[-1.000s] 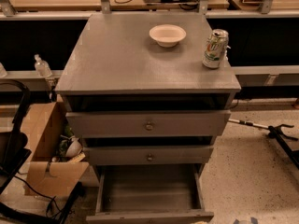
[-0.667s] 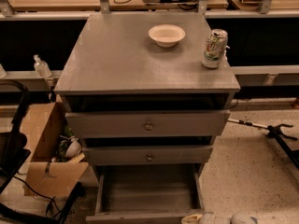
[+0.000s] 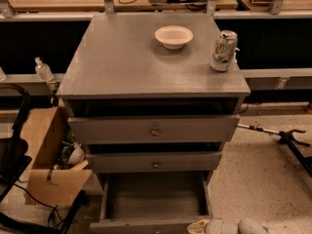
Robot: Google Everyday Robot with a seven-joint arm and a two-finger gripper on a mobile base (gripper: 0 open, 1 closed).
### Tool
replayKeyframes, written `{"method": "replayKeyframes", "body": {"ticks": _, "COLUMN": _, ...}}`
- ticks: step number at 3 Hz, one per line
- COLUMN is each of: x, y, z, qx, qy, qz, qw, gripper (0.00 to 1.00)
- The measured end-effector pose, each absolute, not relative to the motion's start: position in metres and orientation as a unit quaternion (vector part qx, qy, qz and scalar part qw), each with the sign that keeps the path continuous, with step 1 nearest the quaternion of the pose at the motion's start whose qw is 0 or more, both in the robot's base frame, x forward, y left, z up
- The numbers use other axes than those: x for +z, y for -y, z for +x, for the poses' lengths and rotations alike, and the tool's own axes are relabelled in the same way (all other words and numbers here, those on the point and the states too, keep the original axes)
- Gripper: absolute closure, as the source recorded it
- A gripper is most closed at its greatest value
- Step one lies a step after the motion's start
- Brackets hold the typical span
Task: Close bottom drawer
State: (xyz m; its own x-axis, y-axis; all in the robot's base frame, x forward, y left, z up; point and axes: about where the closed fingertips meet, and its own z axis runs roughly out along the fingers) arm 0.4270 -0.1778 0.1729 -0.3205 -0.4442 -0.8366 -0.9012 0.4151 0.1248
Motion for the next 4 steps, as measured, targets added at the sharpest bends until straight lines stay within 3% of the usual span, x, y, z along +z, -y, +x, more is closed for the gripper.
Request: {"method": "replayKeyframes", "body": {"ticks": 4, "x": 0.157, "y": 0.167, "z": 0.459, "qx": 0.306, "qy": -0.759, "qz": -0.442, "qw": 0.367, "gripper": 1.00}}
